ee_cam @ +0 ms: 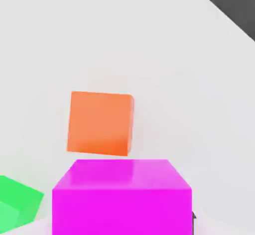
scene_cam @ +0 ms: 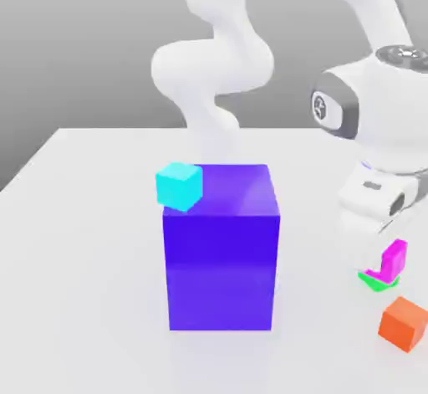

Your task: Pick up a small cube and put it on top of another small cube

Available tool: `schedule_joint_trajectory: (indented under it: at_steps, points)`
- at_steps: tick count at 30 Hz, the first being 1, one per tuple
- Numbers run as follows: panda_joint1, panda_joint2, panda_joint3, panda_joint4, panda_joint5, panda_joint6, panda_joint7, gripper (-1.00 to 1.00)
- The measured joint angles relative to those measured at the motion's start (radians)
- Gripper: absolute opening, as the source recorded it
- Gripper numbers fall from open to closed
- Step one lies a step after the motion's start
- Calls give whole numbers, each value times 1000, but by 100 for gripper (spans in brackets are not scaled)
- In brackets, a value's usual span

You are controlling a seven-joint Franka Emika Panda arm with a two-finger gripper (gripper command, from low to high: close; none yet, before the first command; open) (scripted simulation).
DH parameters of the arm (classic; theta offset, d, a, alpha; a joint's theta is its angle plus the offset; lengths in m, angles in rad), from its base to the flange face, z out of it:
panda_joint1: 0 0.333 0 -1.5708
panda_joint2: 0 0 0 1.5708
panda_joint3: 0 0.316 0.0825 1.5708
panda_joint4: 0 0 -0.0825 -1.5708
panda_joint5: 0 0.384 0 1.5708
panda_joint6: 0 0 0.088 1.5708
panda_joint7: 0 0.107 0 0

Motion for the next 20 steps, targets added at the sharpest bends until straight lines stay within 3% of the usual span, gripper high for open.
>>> schedule_joint_trajectory:
  at_steps: [4, 5, 8, 10, 12, 18, 19, 20]
  points:
    - [283, -25, -33, -56, -41, 26, 131, -100]
    - [294, -31, -61, -76, -55, 38, 174, -100]
    - [140, -12, -151, -109, -96, 91, 282, -100]
    - [9, 16, -120, -113, -109, 122, 307, -100]
    - [78, 45, -82, -114, -127, 150, 324, -100]
    - [96, 140, -109, -112, -216, 229, 389, -100]
    - [99, 148, -114, -112, -226, 236, 396, 100]
    - [99, 148, -114, -112, -226, 236, 396, 100]
